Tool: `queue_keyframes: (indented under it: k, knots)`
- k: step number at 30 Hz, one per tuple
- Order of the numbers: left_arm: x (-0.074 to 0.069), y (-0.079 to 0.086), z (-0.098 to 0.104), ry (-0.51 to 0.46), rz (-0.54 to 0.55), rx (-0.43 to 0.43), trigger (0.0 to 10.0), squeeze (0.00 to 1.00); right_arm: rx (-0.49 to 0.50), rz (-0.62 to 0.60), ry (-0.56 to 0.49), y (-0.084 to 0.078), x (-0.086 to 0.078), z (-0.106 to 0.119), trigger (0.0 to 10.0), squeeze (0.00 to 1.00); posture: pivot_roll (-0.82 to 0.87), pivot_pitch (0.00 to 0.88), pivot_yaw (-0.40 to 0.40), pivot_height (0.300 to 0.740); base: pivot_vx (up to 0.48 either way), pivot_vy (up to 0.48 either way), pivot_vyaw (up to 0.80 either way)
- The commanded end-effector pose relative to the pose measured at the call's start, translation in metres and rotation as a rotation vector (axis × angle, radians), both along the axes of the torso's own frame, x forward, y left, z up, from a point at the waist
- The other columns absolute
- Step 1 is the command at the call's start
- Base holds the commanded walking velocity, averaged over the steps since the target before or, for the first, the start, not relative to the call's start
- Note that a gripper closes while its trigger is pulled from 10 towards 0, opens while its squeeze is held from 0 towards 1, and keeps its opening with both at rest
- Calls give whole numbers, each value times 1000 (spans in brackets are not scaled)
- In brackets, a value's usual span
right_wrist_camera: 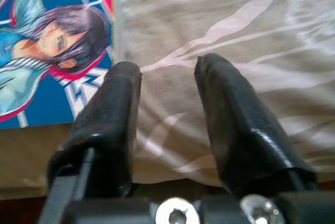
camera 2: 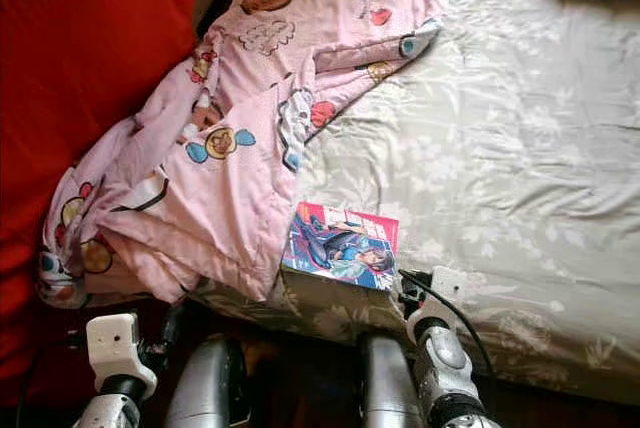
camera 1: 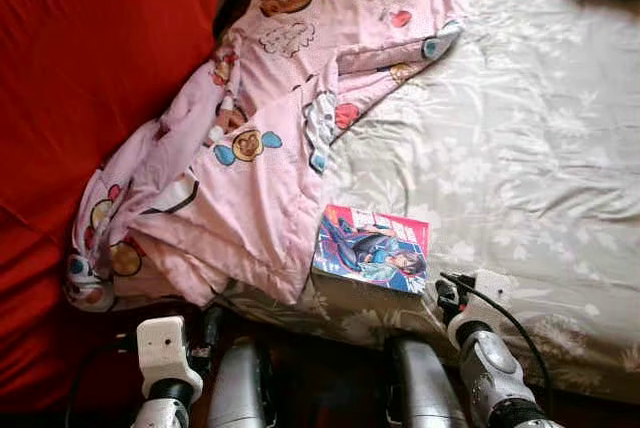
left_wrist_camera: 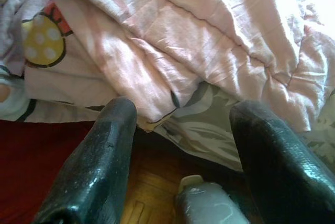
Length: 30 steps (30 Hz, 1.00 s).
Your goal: Clean up the room
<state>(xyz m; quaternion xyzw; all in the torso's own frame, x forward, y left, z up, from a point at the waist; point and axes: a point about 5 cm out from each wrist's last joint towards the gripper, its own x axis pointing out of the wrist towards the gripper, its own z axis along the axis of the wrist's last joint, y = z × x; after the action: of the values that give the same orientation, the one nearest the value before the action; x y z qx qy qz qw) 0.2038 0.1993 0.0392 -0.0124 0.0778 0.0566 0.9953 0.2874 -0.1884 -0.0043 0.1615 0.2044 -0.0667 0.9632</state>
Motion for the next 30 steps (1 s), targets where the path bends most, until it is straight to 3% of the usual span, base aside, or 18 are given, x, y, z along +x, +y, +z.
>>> queue_keyframes:
  k: [1, 5, 6, 14, 20, 30]
  knots:
    - [-7, 3, -5, 47, -10, 21, 10000, 0, 70, 26, 17, 7, -9, -10, 10000, 1000, 17, 338, 70, 620, 0, 0, 0]
    - [-8, 3, -5, 50, -18, 25, 10000, 0, 38, 32, 0, 6, -8, -8, 10000, 996, 15, 338, 76, 620, 0, 0, 0]
    - [-8, 3, -5, 50, -18, 25, 10000, 0, 38, 29, -1, 5, -8, -7, 10000, 0, 15, 338, 77, 620, 0, 0, 0]
    - [-8, 3, -3, 56, -20, 29, 10000, 0, 58, 11, -12, 1, -8, -7, 10000, 0, 29, 344, 86, 620, 0, 0, 0]
    - [-7, 4, 0, 49, -27, 40, 10000, 0, 98, 80, -14, 12, -5, -6, 10000, 0, 51, 344, 96, 620, 0, 0, 0]
    - [-8, 6, 2, 53, -31, 50, 10000, 0, 138, 47, -45, 6, 0, 0, 10000, 0, 64, 344, 109, 620, 0, 0, 0]
